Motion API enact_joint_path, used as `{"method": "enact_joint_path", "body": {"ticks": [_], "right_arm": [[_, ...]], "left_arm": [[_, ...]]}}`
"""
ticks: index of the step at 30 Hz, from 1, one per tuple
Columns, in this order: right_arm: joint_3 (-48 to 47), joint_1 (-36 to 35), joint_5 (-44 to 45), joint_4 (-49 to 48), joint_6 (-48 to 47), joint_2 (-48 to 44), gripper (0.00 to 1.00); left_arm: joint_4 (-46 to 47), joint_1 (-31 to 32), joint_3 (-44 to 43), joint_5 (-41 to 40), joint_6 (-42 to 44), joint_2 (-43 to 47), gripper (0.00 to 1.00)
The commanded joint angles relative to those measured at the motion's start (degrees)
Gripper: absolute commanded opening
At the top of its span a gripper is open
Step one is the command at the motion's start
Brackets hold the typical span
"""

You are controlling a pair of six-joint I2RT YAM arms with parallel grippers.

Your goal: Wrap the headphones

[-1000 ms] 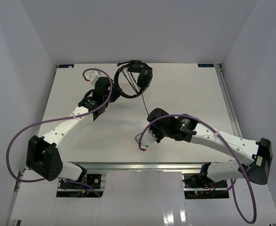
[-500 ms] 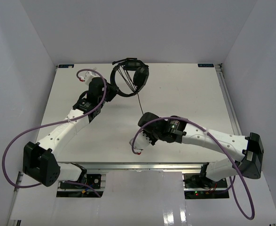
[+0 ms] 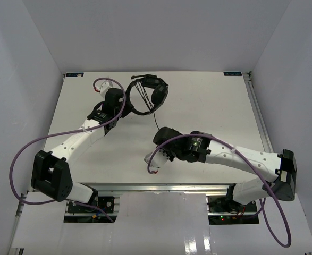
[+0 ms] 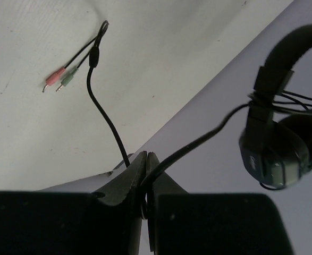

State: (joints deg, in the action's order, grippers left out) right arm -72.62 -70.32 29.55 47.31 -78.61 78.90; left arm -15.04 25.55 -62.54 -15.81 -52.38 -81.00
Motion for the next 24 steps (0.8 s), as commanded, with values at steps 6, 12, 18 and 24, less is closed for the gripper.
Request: {"method": "enact_joint_path", "body": {"ticks": [6,12,18,24], "right_arm": [[-2.6,0.9,6.6,-8.8,-5.1,-2.5,0.08],[-3.1,4.6,5.1,-13.1,-6.0,-2.9,0.08],[-5.7,8.2,0.2,-14.5,-3.6,-3.0,0.10],[-6.9,11.6,-4.1,-14.9,-0.6,-2.6,0.10]], "left_arm": [[0.4,0.3,1.7,4.8,11.2,-1.2,0.00],[-0.8,2.0,2.9,8.2,17.6,-1.8,0.00],[-2.1,3.9,3.4,10.7,23.5,-1.8,0.00],[-3.3,5.1,4.1,12.4,28.4,-0.2,0.00]]}}
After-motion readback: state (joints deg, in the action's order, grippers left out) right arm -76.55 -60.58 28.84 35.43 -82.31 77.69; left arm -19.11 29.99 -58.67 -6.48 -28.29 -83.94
